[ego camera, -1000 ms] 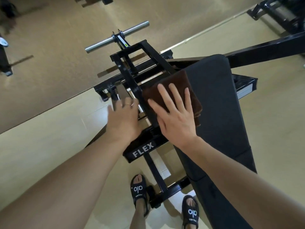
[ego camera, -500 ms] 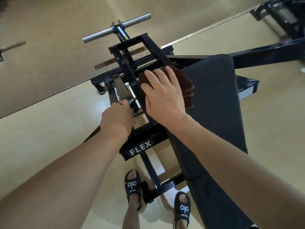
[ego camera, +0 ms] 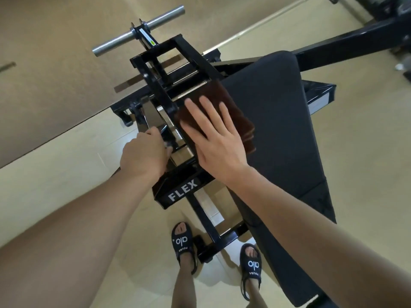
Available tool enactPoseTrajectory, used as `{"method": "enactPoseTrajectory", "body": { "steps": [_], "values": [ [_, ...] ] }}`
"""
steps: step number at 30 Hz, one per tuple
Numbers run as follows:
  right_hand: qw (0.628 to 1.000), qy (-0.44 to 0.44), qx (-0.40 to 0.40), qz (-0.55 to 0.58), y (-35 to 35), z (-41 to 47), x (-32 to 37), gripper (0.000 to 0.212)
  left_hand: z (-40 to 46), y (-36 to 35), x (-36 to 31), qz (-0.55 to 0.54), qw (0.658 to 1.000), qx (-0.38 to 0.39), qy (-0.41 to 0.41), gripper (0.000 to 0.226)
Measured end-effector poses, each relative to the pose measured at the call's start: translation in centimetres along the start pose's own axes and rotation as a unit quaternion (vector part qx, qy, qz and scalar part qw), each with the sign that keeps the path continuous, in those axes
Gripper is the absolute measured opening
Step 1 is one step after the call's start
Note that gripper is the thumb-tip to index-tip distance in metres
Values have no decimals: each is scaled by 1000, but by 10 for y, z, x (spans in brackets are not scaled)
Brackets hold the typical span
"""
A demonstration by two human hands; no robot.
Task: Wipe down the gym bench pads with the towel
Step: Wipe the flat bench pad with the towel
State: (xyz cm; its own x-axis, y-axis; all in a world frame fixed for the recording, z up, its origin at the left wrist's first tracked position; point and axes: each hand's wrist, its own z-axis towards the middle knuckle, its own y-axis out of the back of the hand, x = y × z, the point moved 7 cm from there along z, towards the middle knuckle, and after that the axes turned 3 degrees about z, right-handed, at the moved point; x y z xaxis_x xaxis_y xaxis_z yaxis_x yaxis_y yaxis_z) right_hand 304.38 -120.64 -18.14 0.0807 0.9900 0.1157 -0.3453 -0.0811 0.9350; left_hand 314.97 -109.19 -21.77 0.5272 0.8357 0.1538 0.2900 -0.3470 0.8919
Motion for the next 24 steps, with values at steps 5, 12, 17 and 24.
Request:
{"method": "enactPoseTrajectory", "body": {
  "steps": [5,12,17,24],
  "values": [
    [996,-60,-48,45,0,-11,-12,47,4,21,-7,-203,978,-38,7,54],
    [927,-362,-37,89,-23,-173,-48,49,-26,93,-155,-119,918,-269,-267,56],
    [909,-400,-76,90,-11,-136,-81,49,-20,59,-174,37,925,-283,-252,67],
    [878,-438,-171,91,11,-86,-159,50,-21,56,-177,49,916,-314,-244,66]
  ]
}}
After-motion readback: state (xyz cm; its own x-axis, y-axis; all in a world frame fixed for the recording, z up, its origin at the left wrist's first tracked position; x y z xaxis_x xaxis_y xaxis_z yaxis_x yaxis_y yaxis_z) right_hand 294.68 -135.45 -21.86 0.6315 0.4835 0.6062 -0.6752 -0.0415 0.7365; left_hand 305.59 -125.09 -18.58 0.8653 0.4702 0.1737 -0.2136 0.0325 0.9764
